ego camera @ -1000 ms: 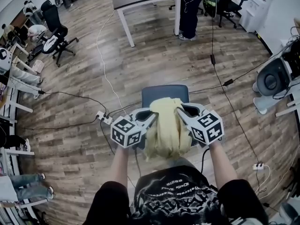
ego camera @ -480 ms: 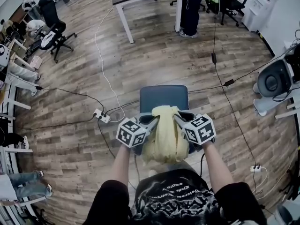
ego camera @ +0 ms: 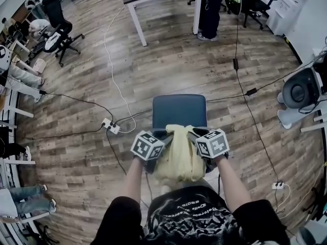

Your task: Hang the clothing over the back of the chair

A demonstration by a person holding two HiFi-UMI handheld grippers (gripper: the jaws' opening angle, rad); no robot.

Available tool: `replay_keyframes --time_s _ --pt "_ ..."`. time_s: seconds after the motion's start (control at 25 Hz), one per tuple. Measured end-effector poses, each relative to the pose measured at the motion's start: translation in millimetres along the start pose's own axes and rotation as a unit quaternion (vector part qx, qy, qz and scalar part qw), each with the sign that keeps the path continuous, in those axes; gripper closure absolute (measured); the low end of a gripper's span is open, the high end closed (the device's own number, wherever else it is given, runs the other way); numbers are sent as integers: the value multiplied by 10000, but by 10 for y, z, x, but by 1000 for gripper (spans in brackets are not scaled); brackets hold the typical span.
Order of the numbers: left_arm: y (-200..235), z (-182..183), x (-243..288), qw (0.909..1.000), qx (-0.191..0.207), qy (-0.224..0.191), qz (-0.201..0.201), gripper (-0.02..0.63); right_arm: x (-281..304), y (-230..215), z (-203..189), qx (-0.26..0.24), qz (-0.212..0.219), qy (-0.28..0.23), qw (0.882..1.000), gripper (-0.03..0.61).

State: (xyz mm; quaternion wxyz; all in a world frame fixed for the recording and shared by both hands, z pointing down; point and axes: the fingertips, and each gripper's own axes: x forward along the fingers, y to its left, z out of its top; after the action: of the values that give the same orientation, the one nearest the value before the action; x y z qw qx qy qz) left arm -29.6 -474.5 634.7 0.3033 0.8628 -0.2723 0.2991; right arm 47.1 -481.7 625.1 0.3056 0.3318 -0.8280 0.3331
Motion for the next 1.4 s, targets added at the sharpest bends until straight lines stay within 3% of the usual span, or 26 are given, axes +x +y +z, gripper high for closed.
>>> replay_keyframes --time_s 0.08,0.12,0.44,0.68,0.92,1.08,1.4 --pt "42 -12 -1 9999 -110 69 -40 441 1 -32 52 143 0 -100 9998 431" --pt "60 -14 -10 9998 -151 89 -45 414 -2 -43 74 209 15 -148 9997 412" --pt "75 64 -157 9995 -289 -120 2 394 -113 -67 118 248 -201 -444 9985 314" --pt "0 121 -292 9989 -344 -318 70 396 -263 10 132 47 -224 -555 9982 307" --pt "-109 300 -482 9962 -327 -789 141 396 -464 107 195 -233 -310 -773 9963 302" --pt "-262 398 -623 9944 -155 -1048 55 396 -605 150 254 -337 -457 -944 9939 299" --pt "-409 481 -908 9876 108 -1529 341 397 -875 382 344 -529 -484 -1299 9889 299"
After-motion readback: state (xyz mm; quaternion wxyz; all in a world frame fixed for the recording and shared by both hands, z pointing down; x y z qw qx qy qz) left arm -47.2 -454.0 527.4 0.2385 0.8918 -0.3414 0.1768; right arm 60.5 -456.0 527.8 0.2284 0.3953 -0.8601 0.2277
